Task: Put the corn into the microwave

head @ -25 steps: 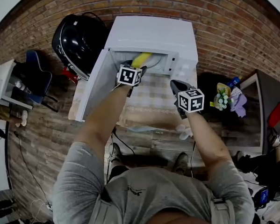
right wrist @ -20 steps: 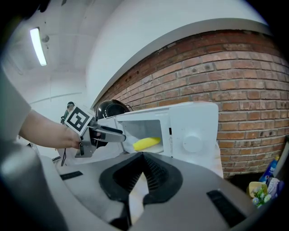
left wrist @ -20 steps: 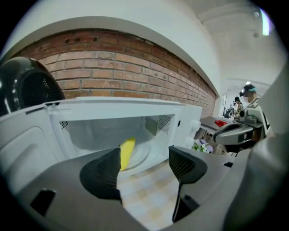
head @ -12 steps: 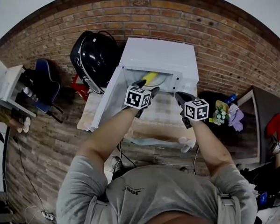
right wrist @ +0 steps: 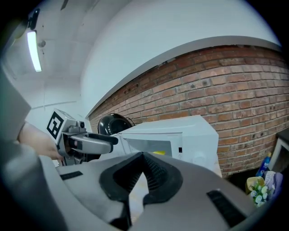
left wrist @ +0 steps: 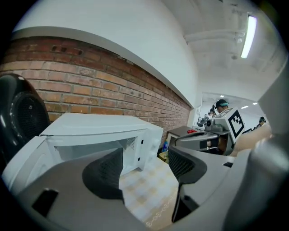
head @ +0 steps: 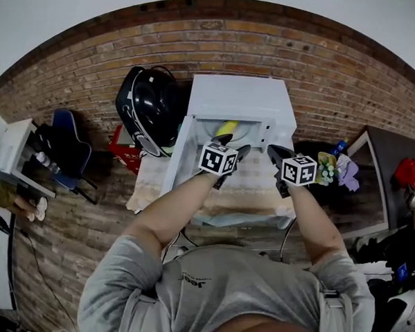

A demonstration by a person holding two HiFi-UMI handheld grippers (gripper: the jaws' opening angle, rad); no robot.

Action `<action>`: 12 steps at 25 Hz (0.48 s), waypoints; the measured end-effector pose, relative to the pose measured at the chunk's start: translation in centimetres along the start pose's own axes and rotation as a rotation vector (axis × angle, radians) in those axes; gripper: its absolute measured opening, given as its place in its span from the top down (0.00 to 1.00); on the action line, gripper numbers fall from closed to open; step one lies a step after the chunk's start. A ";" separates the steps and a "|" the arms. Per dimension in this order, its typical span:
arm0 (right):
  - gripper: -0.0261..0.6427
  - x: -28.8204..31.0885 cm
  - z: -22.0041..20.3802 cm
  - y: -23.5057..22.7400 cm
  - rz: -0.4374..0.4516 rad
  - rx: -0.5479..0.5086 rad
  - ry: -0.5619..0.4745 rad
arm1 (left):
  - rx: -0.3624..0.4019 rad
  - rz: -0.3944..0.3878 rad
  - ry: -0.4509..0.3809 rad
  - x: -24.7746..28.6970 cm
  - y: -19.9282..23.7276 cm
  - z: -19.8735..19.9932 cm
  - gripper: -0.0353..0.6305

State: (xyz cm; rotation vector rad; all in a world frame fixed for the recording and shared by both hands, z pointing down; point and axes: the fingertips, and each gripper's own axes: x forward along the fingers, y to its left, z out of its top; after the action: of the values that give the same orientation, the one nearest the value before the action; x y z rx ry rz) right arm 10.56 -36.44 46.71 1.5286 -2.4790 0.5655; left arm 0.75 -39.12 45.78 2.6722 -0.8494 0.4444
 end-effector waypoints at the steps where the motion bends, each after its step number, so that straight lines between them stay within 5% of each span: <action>1: 0.94 -0.5 0.1 -0.1 0.002 -0.002 -0.001 | 0.010 -0.002 0.001 -0.1 -0.3 0.1 0.46; 8: 0.94 -4.2 2.8 -1.2 0.042 -0.055 0.006 | -0.050 0.030 -0.067 -1.1 -2.2 1.8 0.58; 12: 0.94 -5.8 3.5 -1.1 0.089 -0.070 0.018 | -0.070 0.058 -0.090 -1.9 -3.0 1.8 0.75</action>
State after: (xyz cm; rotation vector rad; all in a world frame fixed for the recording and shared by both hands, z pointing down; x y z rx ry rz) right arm 14.39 -33.50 41.82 1.3870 -2.5354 0.4979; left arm 1.41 -36.51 42.90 2.6257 -0.9522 0.3029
